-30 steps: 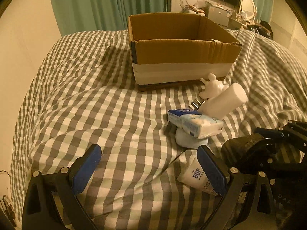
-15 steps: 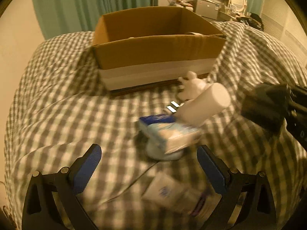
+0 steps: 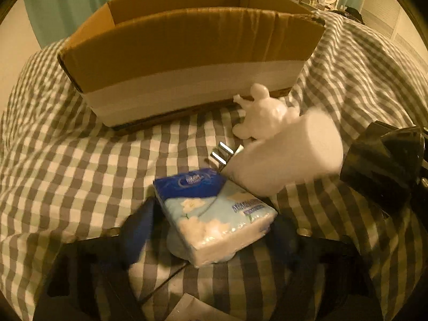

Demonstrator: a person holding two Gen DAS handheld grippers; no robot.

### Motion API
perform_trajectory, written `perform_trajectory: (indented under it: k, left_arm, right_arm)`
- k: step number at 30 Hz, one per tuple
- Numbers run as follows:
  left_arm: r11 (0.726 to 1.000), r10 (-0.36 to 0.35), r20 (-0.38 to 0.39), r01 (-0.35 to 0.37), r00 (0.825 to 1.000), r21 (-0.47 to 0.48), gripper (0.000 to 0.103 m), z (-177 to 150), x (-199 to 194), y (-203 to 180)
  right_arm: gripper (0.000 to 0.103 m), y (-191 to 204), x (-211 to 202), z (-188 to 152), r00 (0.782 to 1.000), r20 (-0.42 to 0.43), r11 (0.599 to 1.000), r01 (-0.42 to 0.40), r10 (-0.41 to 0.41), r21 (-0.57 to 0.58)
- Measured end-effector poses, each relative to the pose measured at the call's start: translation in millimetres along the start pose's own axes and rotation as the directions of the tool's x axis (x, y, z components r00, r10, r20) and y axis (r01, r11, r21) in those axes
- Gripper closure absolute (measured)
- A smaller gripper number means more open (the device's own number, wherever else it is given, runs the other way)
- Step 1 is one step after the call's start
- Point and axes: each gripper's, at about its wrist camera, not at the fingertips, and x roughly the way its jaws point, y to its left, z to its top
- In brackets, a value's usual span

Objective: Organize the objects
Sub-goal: 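Grasp the blue-and-white tissue pack with the left tool while the right tool grasps the black item, then lower tissue pack and black item into the box and release both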

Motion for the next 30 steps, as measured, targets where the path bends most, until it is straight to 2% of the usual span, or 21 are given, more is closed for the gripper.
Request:
perform_trajectory:
  k: [8, 14, 21, 30]
  left_arm:
    - [1.000, -0.001, 0.043, 0.002, 0.999, -0.011, 0.036, -6, -15, 7]
    - [1.000, -0.015, 0.108, 0.016, 0.994, -0.007, 0.037, -11, -46, 13]
    - [0.999, -0.025, 0.186, 0.028, 0.982, -0.014, 0.038, -23, -82, 21]
    - [1.000, -0.026, 0.264, 0.026, 0.964, 0.003, 0.038, -14, -118, 23]
  right_arm:
    - [0.092, 12, -5, -3, 0.999, 0.015, 0.998, 0.044, -0.043, -0.039]
    - [0.092, 16, -16, -3, 0.999, 0.025, 0.999, 0.023, -0.022, -0.023]
    - [0.092, 28, -39, -3, 0.999, 0.051, 1.000, 0.005, -0.005, -0.011]
    - [0.092, 40, -74, 13, 0.993, 0.111, 0.999, 0.031, -0.027, -0.038]
